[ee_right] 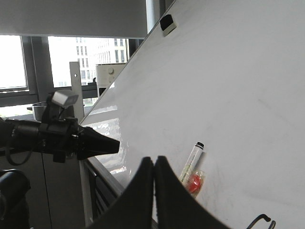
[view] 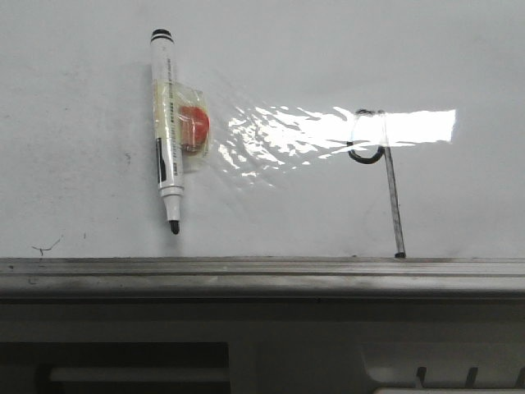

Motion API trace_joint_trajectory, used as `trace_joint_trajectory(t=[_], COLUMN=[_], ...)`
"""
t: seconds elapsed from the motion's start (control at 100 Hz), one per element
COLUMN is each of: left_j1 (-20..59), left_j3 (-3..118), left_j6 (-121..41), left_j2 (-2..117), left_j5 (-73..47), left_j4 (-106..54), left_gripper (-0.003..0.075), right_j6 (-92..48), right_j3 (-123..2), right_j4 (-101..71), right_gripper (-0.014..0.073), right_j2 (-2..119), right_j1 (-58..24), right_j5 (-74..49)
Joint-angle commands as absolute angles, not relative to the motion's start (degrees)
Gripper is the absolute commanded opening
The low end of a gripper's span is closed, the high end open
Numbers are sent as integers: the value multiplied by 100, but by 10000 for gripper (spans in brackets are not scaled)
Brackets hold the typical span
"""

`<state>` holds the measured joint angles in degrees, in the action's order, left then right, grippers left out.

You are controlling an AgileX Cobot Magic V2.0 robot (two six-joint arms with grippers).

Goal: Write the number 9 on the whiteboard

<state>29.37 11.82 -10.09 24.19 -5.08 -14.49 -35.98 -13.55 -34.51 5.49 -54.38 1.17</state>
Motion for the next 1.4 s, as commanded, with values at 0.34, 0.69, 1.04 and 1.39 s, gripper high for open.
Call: trace_joint_trajectory(t=[0.34, 0.69, 1.04, 1.39], left_j1=[1265, 1265, 1265, 1265], left_j3=[137, -161, -161, -161], left_j6=[446, 446, 446, 446], left_j2=[1205, 225, -87, -87], left_j5=[-542, -1116, -1116, -1116], left_j4=[0, 0, 0, 0], left_gripper=[-19, -19, -18, -18], right_j6=[-3653, -3653, -3653, -3653], right_j3=[-1505, -1505, -1505, -1505], right_j4=[-3391, -3391, -3391, -3391], right_gripper=[-45, -45, -45, -45], right_j2=[614, 614, 614, 614], right_j1=[-5411, -5411, -5411, -5411], right_j5=[489, 477, 477, 477])
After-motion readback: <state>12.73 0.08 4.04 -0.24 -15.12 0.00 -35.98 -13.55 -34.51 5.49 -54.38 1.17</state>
